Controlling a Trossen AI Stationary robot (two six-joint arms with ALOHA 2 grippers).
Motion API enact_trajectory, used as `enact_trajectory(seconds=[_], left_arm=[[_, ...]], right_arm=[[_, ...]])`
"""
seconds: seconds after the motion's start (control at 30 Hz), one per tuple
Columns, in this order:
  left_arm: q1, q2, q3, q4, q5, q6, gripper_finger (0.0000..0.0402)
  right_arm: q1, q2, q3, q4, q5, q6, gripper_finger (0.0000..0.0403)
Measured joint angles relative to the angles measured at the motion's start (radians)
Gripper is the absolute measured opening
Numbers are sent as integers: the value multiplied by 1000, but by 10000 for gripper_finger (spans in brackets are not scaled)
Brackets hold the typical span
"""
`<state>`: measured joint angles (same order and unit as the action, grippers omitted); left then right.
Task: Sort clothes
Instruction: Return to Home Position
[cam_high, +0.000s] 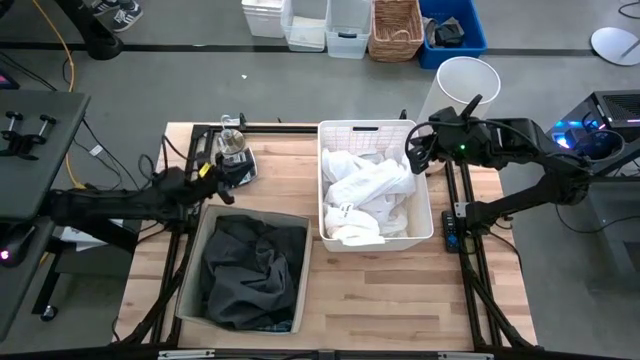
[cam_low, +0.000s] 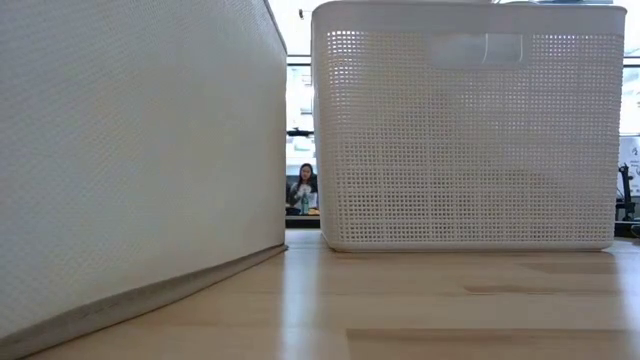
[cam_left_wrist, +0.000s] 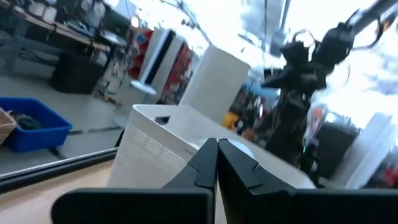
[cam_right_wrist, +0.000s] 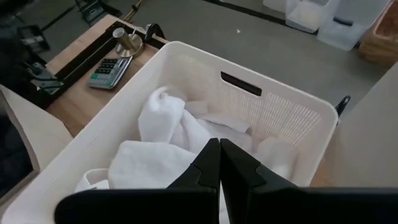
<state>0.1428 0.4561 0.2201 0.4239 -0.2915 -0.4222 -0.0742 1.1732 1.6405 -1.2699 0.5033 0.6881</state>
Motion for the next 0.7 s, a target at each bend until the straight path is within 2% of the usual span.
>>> enact_trajectory(seconds=[0.17, 0.3, 0.7], left_arm=[[-29, 0, -136, 256, -42, -30, 0], [-60, -3, -195, 412, 1, -34, 0], [-224, -3, -207, 409, 36, -100, 0]], right_arm=[[0, 0, 0, -12, -7, 48, 0], [0, 0, 0, -14, -11, 48, 0], [0, 0, 0, -40, -23, 45, 0]])
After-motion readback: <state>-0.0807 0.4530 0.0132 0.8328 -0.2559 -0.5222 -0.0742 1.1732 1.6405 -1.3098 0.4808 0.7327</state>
